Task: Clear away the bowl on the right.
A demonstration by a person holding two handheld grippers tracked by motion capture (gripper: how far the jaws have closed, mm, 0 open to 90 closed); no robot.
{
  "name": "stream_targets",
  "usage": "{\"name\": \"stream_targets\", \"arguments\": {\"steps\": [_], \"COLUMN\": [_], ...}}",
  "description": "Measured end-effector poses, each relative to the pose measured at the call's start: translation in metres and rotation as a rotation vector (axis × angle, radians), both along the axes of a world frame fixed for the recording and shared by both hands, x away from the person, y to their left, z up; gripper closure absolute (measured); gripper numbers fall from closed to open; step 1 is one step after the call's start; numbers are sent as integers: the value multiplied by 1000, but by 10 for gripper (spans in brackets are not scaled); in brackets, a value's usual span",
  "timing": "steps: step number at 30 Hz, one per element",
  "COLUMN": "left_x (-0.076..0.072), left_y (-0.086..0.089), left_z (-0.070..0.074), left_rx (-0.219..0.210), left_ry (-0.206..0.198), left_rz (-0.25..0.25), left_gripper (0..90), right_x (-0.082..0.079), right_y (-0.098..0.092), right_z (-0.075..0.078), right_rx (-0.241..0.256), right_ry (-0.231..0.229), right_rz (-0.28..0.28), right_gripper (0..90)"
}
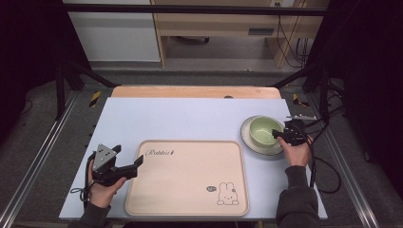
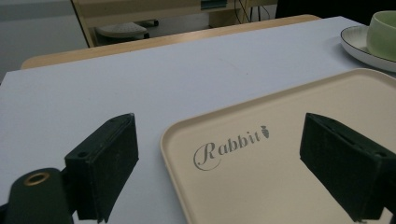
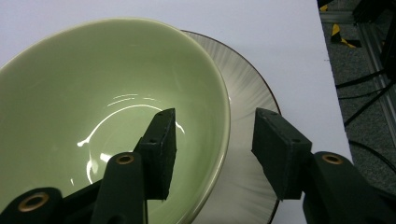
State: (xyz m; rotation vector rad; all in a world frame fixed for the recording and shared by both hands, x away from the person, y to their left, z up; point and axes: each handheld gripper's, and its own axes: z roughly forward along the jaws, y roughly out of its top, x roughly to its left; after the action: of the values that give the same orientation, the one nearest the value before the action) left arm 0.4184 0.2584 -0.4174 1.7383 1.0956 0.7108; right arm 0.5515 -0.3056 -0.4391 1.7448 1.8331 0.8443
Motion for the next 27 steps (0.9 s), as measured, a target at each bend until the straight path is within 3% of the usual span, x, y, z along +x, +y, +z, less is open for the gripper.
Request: {"name": "stream_targets", "arguments": {"steps": [15,16,27], "left_x": [1,1,1], "left_y": [0,0,-1], "left_z": [-1,-1,-2], "left_rx": [4,4,5], "left_ry": [3,5,7], "left_rz": [0,0,1], "left_gripper": [113,113,113], "right_x": [6,6,11], "right_y": [-3,-1,-2], "right_z": [-6,-5,-7], "right_rx": [37,63,87], "right_ry": [64,77,98], "right_rz": [4,-14,-8], "right_gripper": [684,692,777]}}
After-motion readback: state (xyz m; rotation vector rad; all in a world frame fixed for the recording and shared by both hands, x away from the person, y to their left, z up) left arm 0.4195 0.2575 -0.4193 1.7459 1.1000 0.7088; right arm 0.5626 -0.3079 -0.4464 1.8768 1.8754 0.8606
